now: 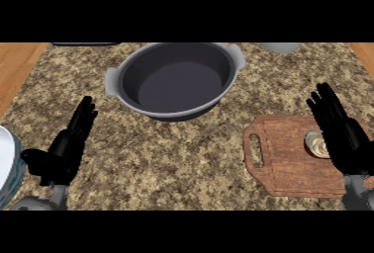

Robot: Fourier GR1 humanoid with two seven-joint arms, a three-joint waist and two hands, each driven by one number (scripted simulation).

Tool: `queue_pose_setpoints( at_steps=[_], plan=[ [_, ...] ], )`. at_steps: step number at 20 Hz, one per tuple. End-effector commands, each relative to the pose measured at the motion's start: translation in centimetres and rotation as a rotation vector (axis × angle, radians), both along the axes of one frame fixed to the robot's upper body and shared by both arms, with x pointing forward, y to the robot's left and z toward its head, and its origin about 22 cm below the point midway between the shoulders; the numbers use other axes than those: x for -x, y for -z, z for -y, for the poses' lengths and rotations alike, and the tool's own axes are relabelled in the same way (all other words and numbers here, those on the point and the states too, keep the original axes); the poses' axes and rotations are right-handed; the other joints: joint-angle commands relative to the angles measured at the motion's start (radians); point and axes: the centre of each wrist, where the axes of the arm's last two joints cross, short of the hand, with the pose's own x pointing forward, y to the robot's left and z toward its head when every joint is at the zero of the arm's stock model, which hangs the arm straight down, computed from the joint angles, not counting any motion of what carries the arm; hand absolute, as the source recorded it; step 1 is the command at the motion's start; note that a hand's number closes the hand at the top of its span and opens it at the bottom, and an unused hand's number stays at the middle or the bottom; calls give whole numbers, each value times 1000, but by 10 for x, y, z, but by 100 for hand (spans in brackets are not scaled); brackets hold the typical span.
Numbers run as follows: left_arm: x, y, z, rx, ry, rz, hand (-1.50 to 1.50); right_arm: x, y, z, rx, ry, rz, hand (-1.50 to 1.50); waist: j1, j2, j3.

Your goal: Pick the cupcake from the cutting board and place it in the pot

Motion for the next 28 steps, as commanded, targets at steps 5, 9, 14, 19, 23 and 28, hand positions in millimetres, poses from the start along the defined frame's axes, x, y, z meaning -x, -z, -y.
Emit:
queue_pose_setpoints(
  at_steps=[5, 9, 14, 19, 23, 28],
  plan=[
    [-18, -20, 10, 55, -13, -24, 0, -36, -26, 4, -161, -394, 92, -150, 15, 32, -15],
    [-7, -14, 20, 137, 14, -86, 0, -19, -37, 68, 452, -62, 231, -150, -21, 23, -16],
    [-15, -32, 24, 138, 3, -86, 0, 7, -36, 104, 510, -169, 523, -150, -29, 21, -15],
    [-12, -27, 26, 135, 2, -101, 0, 36, -72, 148, 771, -201, 369, -150, -31, 19, -19],
    [-9, -37, 22, 131, 5, -100, 0, 42, -121, 149, 891, -249, 280, -150, -26, 17, -20],
    [-13, -31, 26, 148, 11, -91, 0, 36, -164, 140, 1035, -335, 113, -150, -14, 21, -20]
  ],
)
